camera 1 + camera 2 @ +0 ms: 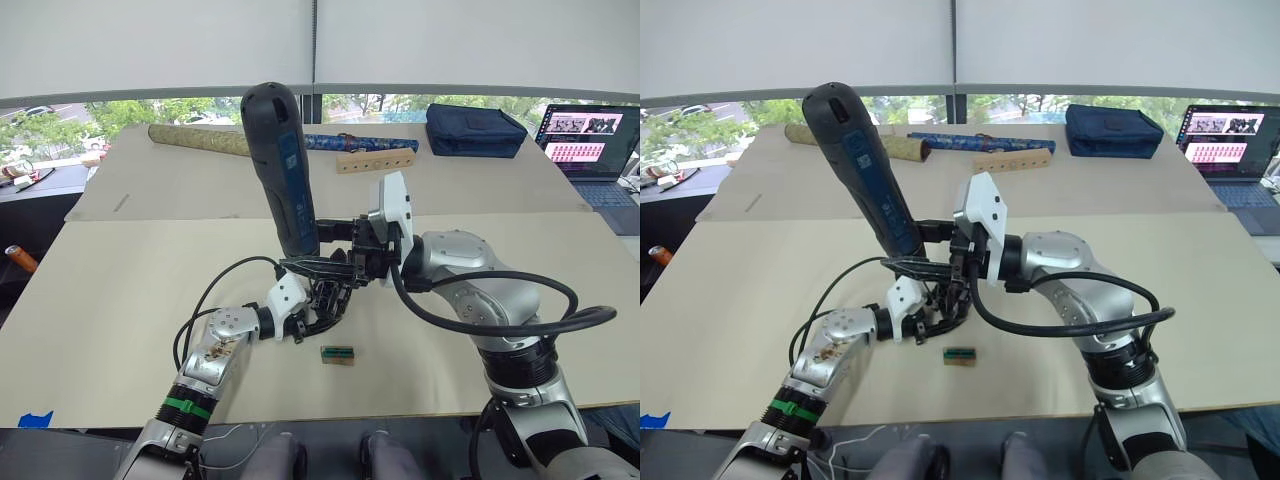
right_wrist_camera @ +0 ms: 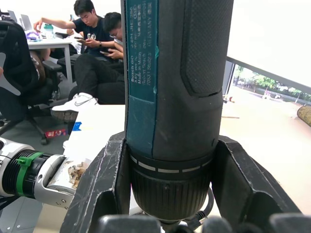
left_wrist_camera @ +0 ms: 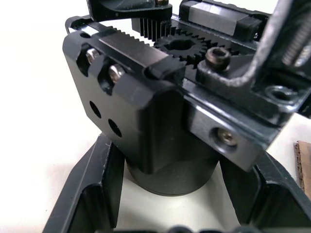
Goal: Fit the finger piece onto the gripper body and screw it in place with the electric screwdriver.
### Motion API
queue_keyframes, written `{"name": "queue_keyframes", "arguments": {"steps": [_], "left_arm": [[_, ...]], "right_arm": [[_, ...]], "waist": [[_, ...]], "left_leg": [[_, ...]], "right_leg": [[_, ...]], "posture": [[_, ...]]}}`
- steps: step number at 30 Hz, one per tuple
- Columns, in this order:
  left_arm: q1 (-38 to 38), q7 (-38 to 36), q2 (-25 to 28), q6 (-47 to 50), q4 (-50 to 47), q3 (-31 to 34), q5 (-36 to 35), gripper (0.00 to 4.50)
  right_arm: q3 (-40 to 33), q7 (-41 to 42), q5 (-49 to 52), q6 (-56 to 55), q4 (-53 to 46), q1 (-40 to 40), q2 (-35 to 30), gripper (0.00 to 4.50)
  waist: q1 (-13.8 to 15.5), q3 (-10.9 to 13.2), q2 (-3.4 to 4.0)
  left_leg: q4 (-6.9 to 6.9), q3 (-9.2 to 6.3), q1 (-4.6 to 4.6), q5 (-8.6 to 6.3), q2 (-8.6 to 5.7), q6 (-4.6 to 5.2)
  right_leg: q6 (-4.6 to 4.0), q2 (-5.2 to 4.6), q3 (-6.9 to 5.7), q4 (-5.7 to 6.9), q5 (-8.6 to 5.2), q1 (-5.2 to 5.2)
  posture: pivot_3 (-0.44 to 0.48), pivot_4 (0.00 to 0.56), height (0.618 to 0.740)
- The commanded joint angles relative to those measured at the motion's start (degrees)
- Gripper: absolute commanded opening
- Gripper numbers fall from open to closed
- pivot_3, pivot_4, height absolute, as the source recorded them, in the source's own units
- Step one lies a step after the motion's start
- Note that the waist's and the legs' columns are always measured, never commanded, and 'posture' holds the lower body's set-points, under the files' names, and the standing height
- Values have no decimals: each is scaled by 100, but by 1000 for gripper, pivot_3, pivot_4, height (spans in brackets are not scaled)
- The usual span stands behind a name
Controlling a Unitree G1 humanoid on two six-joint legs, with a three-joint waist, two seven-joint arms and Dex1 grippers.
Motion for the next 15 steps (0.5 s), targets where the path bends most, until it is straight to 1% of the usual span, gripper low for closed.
{"name": "queue_keyframes", "arguments": {"steps": [1, 15], "left_arm": [[148, -49, 42, 156, 52, -133, 32, 2310], [150, -56, 48, 182, 41, -138, 21, 2310]], "right_arm": [[-83, 52, 59, -52, -203, -137, -19, 1904], [-61, 49, 41, -47, -188, -50, -44, 1904]], "waist": [[0, 0, 0], [0, 0, 0]], "left_leg": [[0, 0, 0, 0, 0, 0], [0, 0, 0, 0, 0, 0]], "right_leg": [[0, 0, 0, 0, 0, 0], [0, -1, 0, 0, 0, 0]], "posture": [[0, 150, 740], [0, 150, 740]]}}
